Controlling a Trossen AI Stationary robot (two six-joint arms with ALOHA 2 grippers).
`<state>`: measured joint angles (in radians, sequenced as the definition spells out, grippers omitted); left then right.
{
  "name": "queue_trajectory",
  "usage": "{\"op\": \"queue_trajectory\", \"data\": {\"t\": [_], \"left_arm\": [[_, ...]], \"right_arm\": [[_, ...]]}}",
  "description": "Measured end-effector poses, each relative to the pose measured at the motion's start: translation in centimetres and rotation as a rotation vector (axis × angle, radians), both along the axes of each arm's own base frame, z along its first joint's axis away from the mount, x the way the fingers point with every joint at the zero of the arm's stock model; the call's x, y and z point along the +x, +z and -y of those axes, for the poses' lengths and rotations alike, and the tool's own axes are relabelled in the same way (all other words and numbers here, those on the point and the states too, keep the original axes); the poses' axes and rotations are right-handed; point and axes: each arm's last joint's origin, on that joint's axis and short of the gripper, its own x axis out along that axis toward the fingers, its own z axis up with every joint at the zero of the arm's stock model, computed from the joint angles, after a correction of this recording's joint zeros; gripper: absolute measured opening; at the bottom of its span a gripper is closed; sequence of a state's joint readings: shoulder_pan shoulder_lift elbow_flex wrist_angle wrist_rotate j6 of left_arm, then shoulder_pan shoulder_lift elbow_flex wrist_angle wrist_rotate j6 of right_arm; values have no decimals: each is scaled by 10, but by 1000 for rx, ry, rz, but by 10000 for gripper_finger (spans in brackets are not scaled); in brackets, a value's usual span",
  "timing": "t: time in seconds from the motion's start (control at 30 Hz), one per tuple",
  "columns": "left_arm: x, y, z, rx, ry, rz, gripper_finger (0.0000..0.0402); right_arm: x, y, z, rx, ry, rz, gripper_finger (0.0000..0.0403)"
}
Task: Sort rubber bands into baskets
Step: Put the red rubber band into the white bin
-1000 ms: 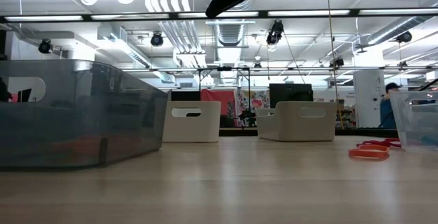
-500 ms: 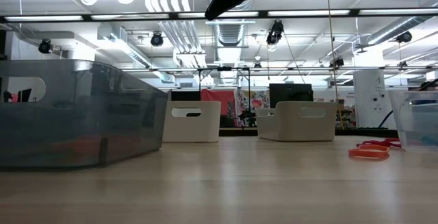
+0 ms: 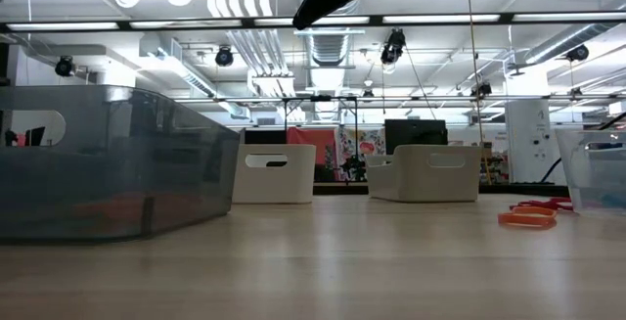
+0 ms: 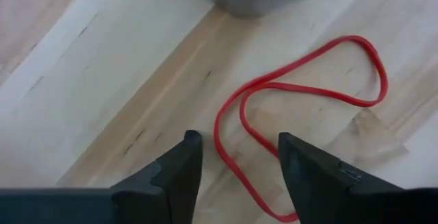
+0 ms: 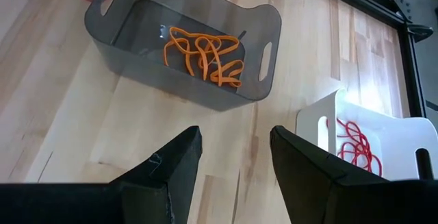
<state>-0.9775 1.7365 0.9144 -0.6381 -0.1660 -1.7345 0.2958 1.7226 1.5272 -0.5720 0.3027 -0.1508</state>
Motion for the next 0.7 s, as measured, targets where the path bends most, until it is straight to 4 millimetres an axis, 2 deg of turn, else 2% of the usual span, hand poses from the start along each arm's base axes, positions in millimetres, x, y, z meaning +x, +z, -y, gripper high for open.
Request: {"op": "queue_trajectory", "data": {"t": [0.2, 0.43, 0.6, 0.7], "left_arm": [[-2, -4, 0, 17, -38, -29, 116], [-4, 6, -1, -24, -60, -30, 11], [-5, 18, 0, -56, -111, -40, 3], [-3, 35, 6, -97, -141, -1, 1]], "right_arm": [[0, 0, 0, 0, 0, 0, 171], [0, 0, 0, 2, -3, 0, 171], [0, 0, 0, 7, -7, 1, 171], [0, 0, 0, 8, -8, 1, 171]]}}
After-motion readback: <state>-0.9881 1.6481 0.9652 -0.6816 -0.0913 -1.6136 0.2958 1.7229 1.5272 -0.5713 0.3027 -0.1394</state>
